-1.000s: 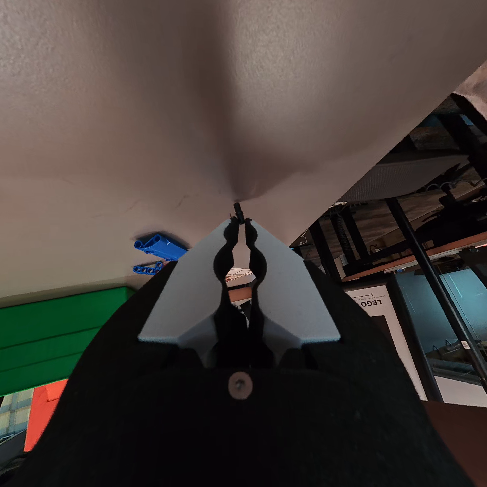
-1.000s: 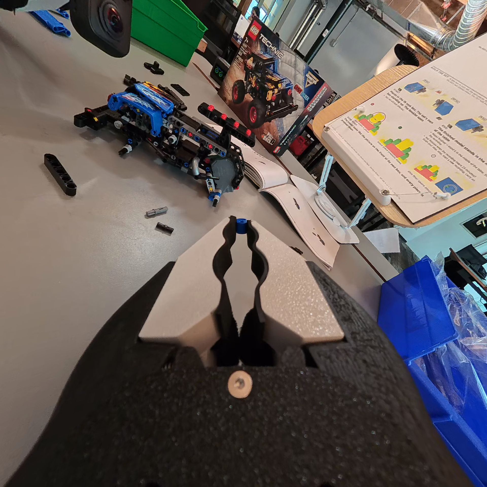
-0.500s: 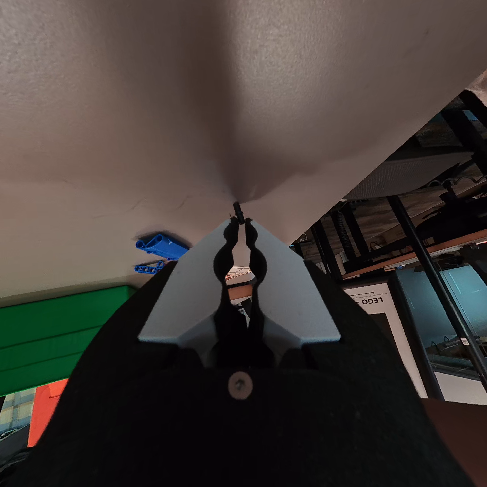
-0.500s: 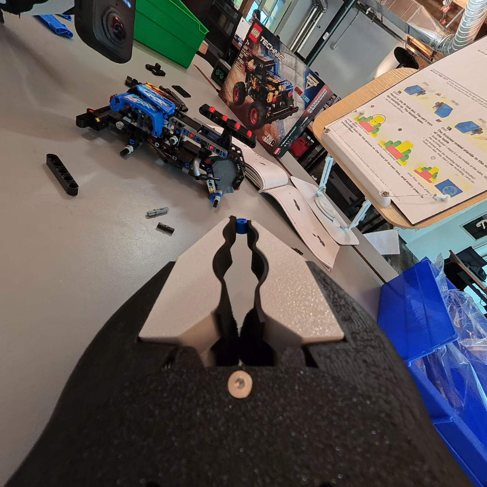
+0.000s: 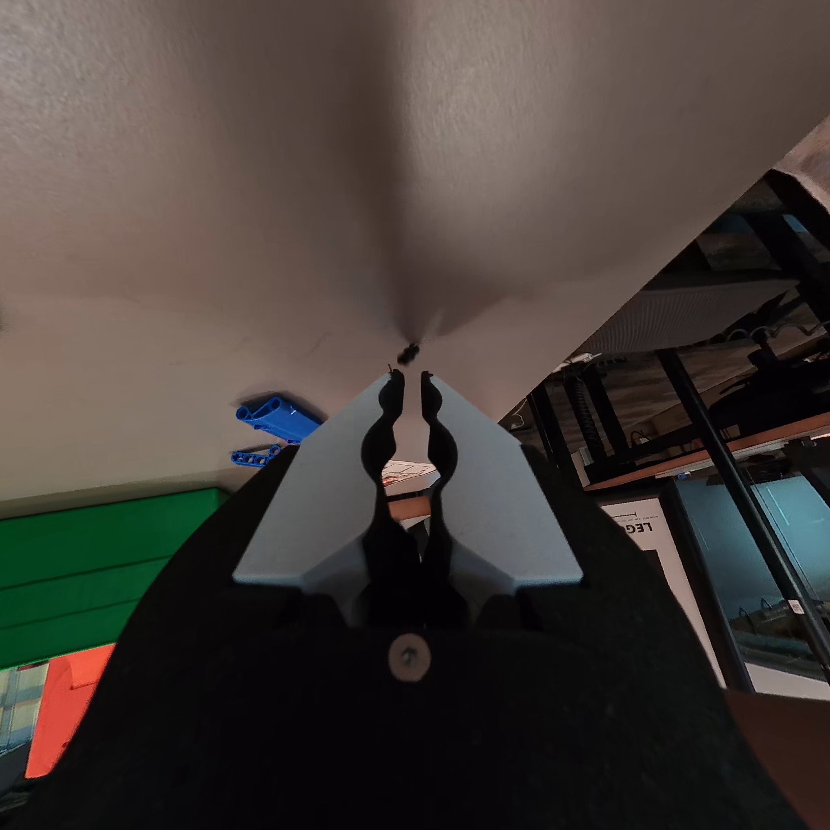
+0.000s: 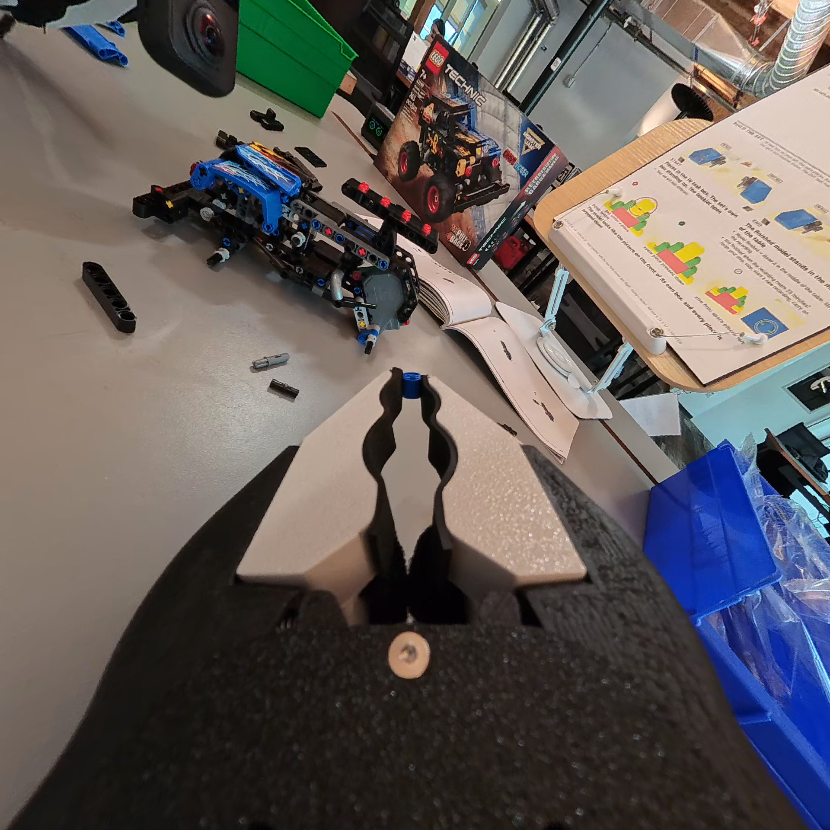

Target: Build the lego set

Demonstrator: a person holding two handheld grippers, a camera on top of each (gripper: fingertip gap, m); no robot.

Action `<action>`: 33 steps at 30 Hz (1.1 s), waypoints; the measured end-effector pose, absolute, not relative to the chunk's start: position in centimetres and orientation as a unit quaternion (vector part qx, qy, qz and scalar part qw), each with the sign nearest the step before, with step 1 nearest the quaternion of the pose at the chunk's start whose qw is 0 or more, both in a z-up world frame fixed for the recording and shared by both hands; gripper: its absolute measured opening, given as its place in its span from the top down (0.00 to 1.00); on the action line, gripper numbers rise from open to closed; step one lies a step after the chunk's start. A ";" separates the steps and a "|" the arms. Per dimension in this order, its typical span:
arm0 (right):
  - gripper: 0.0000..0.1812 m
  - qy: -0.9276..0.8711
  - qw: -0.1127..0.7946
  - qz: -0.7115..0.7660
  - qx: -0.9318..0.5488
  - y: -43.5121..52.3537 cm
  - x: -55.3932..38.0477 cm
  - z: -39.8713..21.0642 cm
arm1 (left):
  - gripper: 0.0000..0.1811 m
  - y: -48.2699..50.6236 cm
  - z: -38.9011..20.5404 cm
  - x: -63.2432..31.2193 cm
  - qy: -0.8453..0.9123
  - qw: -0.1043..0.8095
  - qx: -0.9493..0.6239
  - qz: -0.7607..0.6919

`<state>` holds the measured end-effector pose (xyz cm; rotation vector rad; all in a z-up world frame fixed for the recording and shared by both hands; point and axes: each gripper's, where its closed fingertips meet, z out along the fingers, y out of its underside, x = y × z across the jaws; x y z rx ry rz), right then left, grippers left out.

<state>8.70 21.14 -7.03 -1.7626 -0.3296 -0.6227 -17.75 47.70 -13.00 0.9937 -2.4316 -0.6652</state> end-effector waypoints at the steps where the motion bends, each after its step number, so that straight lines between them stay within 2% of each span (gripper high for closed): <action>1: 0.96 -0.142 0.583 -0.267 -0.755 21.1 8.7 -7.0 | 0.97 47.7 -12.9 -17.6 -0.878 0.209 0.359 -0.238; 8: 0.96 -0.142 0.581 -0.266 -0.756 21.2 8.7 -7.1 | 0.96 48.0 -11.7 -16.9 -0.885 0.160 0.385 -0.205; 18: 0.96 -0.137 0.590 -0.256 -0.753 21.1 8.6 -6.8 | 0.92 48.8 -13.7 -15.6 -0.864 -0.017 0.502 -0.003; 26: 0.96 -0.141 0.585 -0.261 -0.755 21.2 8.6 -7.1 | 0.92 47.7 -14.5 -15.4 -0.841 -0.057 0.523 0.124; 33: 0.96 -0.138 0.585 -0.259 -0.756 21.2 8.7 -7.1 | 0.95 48.0 -14.5 -14.8 -0.839 -0.073 0.526 0.123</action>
